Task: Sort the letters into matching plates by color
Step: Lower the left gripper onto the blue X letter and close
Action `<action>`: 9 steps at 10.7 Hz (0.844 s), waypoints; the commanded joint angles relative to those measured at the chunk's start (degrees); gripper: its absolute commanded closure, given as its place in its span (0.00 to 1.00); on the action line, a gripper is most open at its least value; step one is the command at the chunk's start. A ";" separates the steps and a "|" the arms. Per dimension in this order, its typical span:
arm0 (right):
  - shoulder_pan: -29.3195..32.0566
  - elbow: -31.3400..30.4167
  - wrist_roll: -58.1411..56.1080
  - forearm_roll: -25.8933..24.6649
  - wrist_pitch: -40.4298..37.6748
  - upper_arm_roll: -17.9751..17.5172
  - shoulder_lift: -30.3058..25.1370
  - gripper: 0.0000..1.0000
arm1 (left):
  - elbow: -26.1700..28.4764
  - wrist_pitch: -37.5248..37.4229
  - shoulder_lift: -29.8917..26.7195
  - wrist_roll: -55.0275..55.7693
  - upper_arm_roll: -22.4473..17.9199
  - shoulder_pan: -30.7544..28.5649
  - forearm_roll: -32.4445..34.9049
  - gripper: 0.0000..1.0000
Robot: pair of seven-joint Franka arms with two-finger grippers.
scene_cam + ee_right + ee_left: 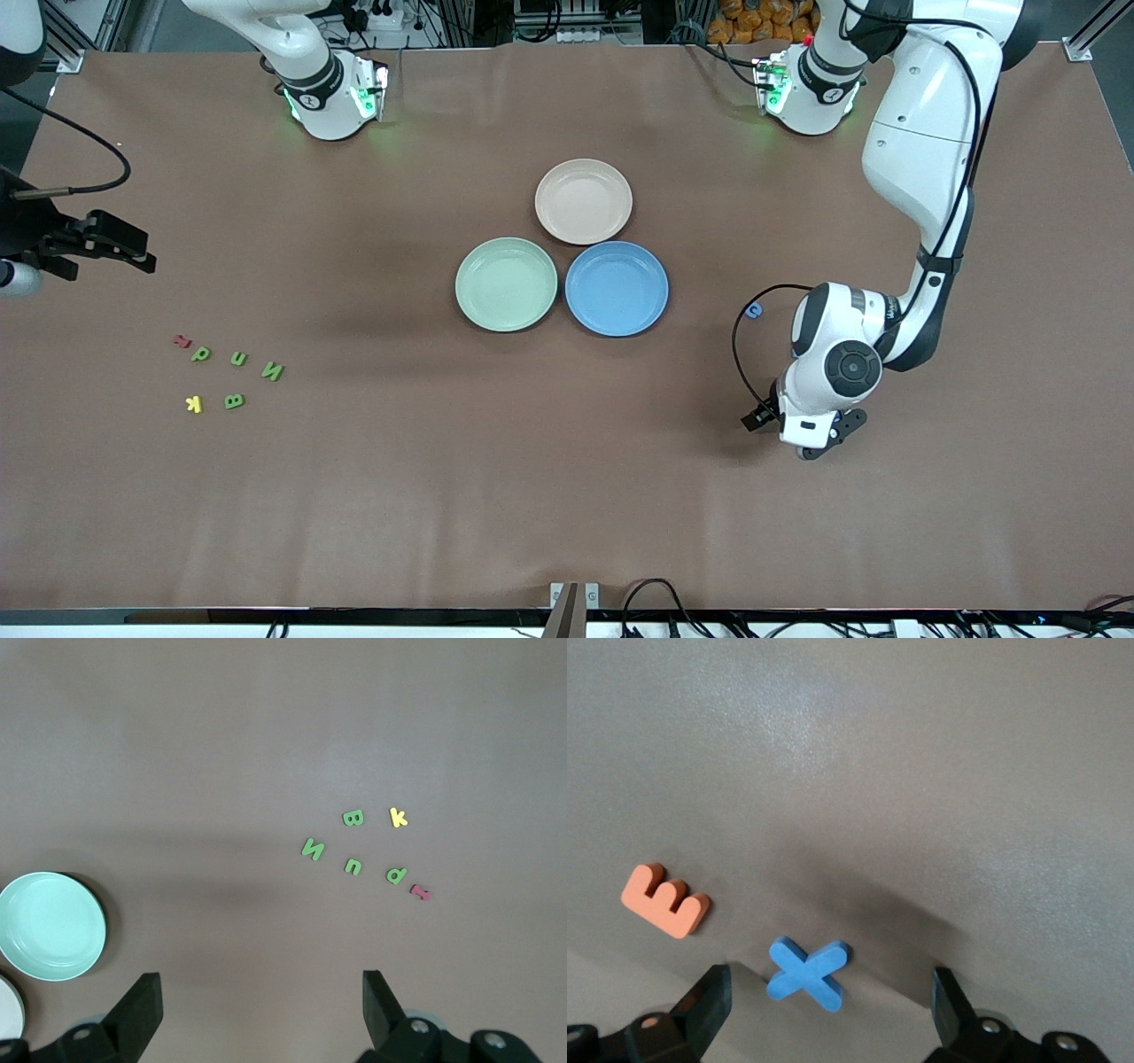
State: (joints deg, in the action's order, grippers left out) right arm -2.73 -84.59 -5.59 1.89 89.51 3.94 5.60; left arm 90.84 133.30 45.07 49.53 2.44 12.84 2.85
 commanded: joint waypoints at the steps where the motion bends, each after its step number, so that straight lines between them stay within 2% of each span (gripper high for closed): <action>1: 0.09 0.30 0.05 0.22 0.13 -0.08 0.02 0.00 | 2.33 0.73 -2.27 1.45 0.46 -0.71 0.93 0.00; 5: 0.09 0.30 0.05 0.22 0.13 -0.16 0.02 0.00 | 1.88 2.57 -2.09 1.01 0.54 -1.85 0.84 0.00; 9: 0.27 0.30 0.05 0.22 0.14 -0.16 0.11 0.00 | 1.97 3.81 -2.97 0.92 2.82 -3.61 -0.30 0.00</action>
State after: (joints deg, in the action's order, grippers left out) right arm -2.73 -84.58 -5.59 1.89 89.56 3.94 5.60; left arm 90.92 136.37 44.34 49.54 3.34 10.68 2.79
